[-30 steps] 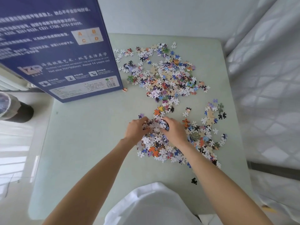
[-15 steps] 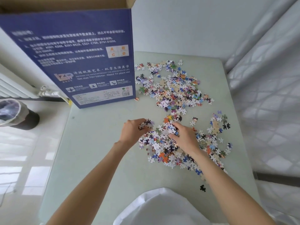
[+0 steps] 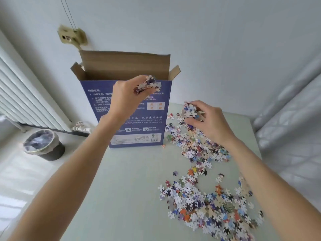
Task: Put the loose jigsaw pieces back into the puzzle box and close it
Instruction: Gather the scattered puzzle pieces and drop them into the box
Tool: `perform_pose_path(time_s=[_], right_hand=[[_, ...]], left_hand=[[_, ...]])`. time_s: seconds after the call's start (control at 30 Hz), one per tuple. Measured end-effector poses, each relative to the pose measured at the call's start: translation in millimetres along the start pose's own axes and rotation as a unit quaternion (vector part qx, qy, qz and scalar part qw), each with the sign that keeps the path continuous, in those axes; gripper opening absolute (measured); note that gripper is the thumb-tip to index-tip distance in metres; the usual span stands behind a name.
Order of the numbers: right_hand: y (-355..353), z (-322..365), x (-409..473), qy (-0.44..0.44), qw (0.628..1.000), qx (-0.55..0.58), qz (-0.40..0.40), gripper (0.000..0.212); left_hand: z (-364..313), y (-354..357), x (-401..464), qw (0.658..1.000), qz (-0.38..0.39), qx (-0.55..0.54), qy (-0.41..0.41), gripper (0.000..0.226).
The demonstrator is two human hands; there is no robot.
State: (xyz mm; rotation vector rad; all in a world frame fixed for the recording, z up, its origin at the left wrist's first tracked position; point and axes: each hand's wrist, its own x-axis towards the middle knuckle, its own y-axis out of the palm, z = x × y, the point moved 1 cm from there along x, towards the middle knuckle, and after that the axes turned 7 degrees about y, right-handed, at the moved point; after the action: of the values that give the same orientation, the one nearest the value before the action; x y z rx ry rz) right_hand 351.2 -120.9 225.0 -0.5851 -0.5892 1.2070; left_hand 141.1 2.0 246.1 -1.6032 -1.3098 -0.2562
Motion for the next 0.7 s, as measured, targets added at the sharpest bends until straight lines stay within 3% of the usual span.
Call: perform_pose_path(time_s=[0.27,0.47,0.7], right_hand=[[-21.8,81.2,93.3,-0.148,0.986,-0.034,-0.066,0.038],[14.5,95.9,148.6,-0.171,0.984,-0.036,-0.019,0.042],[44.3,86.9,163.6,-0.183,0.97,-0.152,0.053,0.04]], left_hand=[[57.2,-23.9,58.0,0.995,0.072,0.06,0.02,0.018],[89.8,-14.9,61.0,0.968,0.211,0.132,-0.036,0.03],[88.6,-22.7,50.4,0.973,0.173,0.146,-0.041,0.02]])
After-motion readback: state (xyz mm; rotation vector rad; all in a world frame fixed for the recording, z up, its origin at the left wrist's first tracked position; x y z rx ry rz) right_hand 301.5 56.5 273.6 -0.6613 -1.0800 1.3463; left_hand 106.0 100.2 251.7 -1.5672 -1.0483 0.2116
